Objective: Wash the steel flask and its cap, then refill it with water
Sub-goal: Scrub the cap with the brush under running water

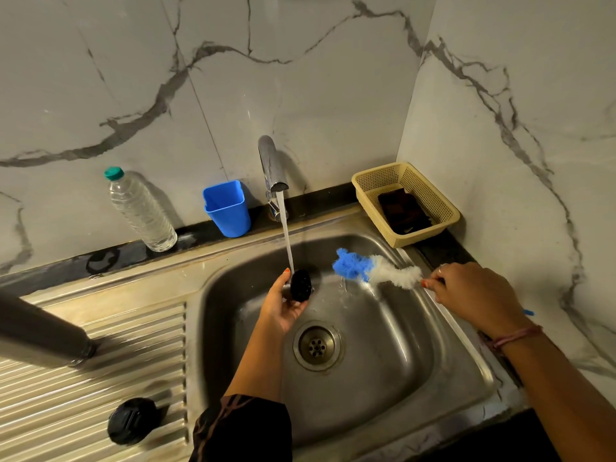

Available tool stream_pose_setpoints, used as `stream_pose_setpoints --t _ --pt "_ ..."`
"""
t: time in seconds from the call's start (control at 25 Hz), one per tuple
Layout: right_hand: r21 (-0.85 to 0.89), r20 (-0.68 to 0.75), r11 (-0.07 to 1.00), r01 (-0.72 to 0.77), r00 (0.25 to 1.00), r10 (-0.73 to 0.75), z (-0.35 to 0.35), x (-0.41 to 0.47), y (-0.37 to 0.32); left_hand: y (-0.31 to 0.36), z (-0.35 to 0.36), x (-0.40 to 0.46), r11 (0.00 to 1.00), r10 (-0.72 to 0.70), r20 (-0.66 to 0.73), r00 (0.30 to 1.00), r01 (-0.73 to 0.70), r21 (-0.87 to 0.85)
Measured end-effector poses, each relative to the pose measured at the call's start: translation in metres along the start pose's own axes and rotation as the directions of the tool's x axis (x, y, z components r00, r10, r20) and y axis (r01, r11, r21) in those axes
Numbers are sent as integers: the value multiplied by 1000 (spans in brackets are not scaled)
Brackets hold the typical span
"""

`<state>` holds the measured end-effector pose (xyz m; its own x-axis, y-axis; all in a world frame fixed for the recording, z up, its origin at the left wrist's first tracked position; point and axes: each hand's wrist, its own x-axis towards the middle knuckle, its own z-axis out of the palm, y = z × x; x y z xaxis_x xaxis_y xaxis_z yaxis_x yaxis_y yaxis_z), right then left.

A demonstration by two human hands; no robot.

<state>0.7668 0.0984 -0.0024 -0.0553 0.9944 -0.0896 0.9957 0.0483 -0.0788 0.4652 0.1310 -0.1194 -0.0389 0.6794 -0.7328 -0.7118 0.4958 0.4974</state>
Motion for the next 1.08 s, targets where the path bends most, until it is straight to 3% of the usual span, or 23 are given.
stream_pose_setpoints --t 0.2,0.32,0.44,0.76,1.08 --pt "40 -21 998 -56 998 57 12 -5 -3 1 -13 10 954 201 -19 979 -191 231" --pt "77 -26 995 -62 998 64 15 -4 -10 5 -17 10 814 368 18 930 -331 478" --pt "93 -52 994 -64 996 69 15 -3 -18 9 -15 3 667 459 131 879 -438 602" --pt "287 -145 952 -109 977 155 24 4 -35 28 -3 -8 495 444 334 832 -538 682" --pt "370 -166 919 -132 965 205 29 6 -32 68 30 -15 429 358 431 828 -556 712"
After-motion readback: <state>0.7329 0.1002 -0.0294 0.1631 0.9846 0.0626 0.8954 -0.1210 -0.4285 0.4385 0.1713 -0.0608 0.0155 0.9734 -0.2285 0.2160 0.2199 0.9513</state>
